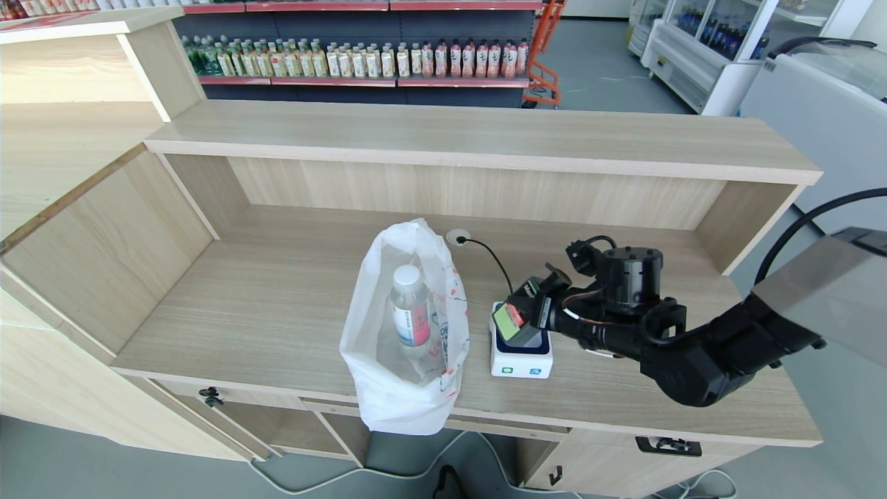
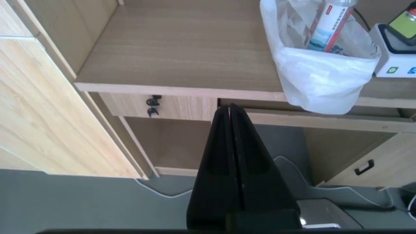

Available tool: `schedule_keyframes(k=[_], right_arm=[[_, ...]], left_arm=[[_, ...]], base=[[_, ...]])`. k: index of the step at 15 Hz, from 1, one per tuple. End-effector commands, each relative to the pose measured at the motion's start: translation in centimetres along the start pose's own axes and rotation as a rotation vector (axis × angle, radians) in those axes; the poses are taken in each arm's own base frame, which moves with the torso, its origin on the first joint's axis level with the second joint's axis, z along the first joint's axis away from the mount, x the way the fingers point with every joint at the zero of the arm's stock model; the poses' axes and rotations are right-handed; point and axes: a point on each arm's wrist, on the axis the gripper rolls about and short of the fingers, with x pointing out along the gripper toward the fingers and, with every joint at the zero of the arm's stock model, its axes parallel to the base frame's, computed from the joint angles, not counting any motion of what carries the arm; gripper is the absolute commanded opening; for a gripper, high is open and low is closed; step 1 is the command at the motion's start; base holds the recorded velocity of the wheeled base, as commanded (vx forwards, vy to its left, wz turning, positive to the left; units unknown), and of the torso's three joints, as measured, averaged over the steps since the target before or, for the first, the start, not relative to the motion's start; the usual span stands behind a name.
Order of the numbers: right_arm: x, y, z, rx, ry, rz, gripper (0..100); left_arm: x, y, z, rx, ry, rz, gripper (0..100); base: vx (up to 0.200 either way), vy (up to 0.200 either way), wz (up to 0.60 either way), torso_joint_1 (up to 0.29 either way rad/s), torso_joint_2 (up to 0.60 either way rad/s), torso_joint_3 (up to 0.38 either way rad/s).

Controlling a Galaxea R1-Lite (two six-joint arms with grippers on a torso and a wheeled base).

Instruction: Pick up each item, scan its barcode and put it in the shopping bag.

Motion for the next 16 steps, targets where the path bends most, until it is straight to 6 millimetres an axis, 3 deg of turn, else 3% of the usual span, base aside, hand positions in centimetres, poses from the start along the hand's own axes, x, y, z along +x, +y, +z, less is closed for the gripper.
schedule_keyframes(k=[1,7,9,11,14,16], right_arm=[[0.6,-0.2,-0.7,0.004,0.02,-0.003,0],[0.9,-0.1,-1.1,0.013,0.029,-0.002,0],[0.1,0.4,0.1,0.006,-0.005,0.01,0],[-2.1,1.1,2.5,-0.003,-0.074,0.016,0],[-7.1,2.4,6.3,-0.021,-0.151,0.005,0],[-10.2,2.9,7.4,-0.086,-0.145,-0.03,0]], left_arm=[[0.0,0.0,0.0,0.0,0.0,0.001,0],[0.0,0.0,0.0,0.0,0.0,0.001,0],[0.0,0.0,0.0,0.0,0.0,0.001,0],[0.0,0.0,0.0,0.002,0.0,0.0,0],[0.0,0.0,0.0,0.0,0.0,0.0,0],[0.0,0.0,0.0,0.002,0.0,0.001,0]], base=[[0.0,0.0,0.0,0.0,0.0,0.0],[0.0,0.0,0.0,0.0,0.0,0.0],[0.0,0.0,0.0,0.0,0.0,0.0],[0.0,0.0,0.0,0.0,0.0,0.0],[0.0,0.0,0.0,0.0,0.0,0.0],[0.0,0.0,0.0,0.0,0.0,0.0]])
